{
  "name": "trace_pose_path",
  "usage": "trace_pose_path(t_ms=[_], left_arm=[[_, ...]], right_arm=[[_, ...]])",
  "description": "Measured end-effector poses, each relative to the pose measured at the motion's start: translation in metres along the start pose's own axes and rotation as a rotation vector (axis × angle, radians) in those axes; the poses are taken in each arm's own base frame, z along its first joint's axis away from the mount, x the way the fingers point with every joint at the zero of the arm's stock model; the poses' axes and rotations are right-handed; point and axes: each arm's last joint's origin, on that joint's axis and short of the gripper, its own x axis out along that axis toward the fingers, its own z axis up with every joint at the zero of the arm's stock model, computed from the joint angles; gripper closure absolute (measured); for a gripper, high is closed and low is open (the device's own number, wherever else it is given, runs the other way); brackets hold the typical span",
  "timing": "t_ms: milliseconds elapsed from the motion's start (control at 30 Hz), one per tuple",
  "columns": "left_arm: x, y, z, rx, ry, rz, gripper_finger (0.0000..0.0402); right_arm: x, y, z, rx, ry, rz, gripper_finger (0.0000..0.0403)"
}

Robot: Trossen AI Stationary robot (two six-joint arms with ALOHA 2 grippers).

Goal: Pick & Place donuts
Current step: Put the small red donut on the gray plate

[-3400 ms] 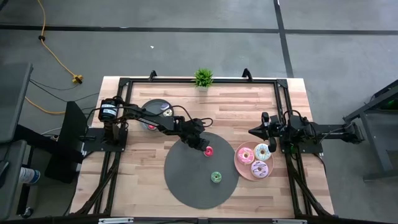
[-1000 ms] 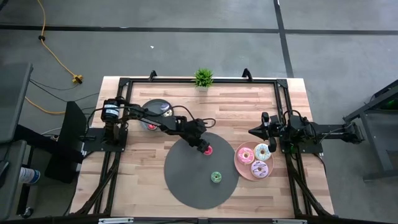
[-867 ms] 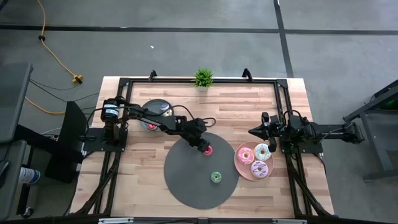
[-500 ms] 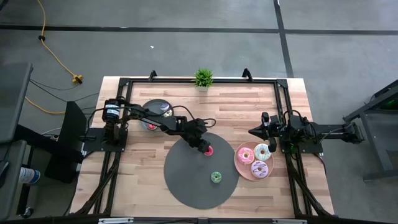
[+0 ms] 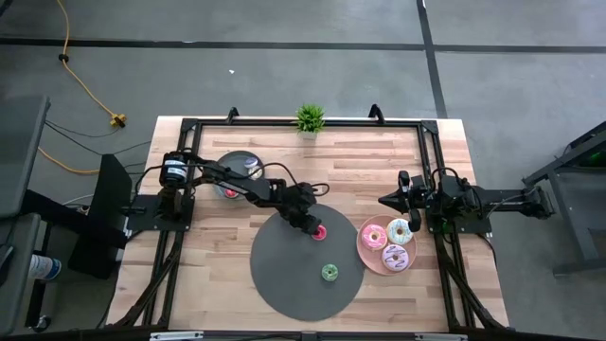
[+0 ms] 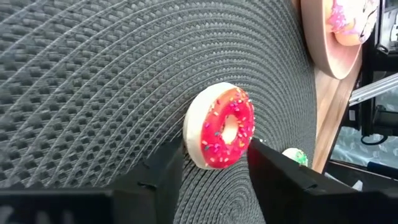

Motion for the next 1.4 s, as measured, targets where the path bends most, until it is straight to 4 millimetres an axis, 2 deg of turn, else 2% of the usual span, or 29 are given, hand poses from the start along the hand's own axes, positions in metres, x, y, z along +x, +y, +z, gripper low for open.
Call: trace_pose_path(t_ms=[433,700,833,1067,1267,1400], left_arm=[[0.000,0.000,0.000,0.006,-0.002,0.003,0.0387],[0.000,-0.002,0.001,0.012,-0.005,-0.031,0.0397],[-0.008,-0.010,0.002,0.009,-0.011,-0.069,0.0399],[-0.034,-0.025,0.006,0.009,-0.059,-0.072,0.0399],[-0.073,-0.032,0.010,-0.009,-0.138,0.002,0.0399],[-0.106,-0.034,0.010,-0.032,-0.237,0.031,0.0399]], right_arm=[[0.000,0.000,0.000,0.000,0.000,0.000,0.0402],[0.000,0.000,0.000,0.000,0.000,0.000,0.0402],[0.000,0.000,0.000,0.000,0.000,0.000,0.0402],[0.000,0.000,0.000,0.000,0.000,0.000,0.0402],[0.000,0.000,0.000,0.000,0.000,0.000,0.0402],[0.000,0.000,0.000,0.000,0.000,0.000,0.0402]])
